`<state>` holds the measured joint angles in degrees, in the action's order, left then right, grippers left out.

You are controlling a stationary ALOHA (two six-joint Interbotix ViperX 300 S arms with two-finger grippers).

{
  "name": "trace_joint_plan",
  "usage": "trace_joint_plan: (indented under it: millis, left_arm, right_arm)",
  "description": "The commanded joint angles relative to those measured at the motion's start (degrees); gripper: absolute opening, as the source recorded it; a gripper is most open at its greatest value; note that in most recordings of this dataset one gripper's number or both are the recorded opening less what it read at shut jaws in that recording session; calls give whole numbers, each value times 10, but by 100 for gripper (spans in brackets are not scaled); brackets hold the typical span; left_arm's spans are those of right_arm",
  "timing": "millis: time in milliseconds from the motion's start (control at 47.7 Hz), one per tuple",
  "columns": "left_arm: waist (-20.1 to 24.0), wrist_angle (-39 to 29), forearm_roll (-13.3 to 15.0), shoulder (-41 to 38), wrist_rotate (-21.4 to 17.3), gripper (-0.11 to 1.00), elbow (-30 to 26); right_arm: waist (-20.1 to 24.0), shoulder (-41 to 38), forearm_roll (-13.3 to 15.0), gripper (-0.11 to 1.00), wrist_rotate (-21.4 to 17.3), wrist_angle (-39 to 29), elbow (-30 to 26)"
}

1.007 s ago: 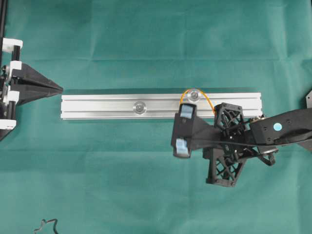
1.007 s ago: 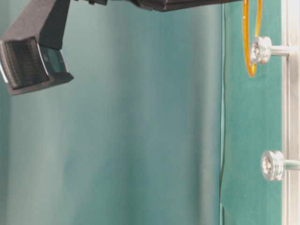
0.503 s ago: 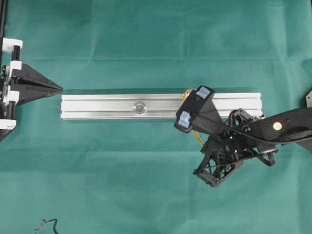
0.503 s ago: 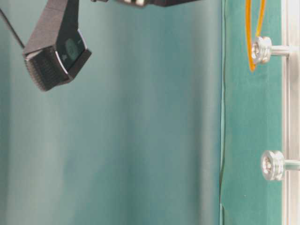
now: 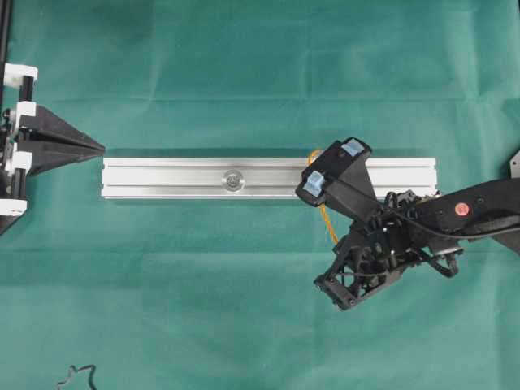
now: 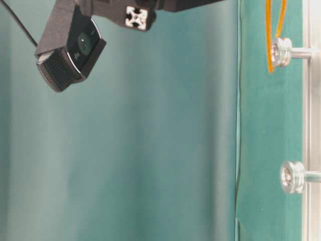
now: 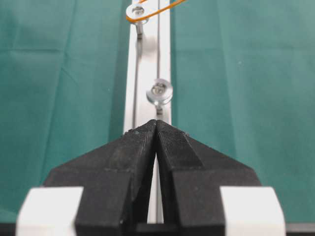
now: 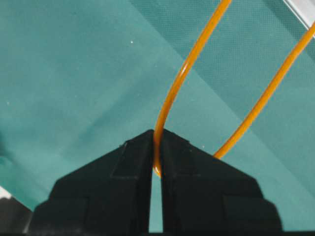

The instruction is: Hook the rubber onto the shaft.

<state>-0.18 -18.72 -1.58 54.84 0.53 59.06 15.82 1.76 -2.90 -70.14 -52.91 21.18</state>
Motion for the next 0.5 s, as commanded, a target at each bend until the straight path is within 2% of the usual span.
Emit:
trace_joint_plan:
  millis: [0, 482]
  left_arm:
    - [0, 3, -1, -1, -1, 0, -18]
    - [0, 3, -2, 1, -1, 0, -18]
  right_arm:
    - [4, 2, -3, 6, -2, 4, -22]
    - [-9, -37, 27, 6, -4, 0, -81]
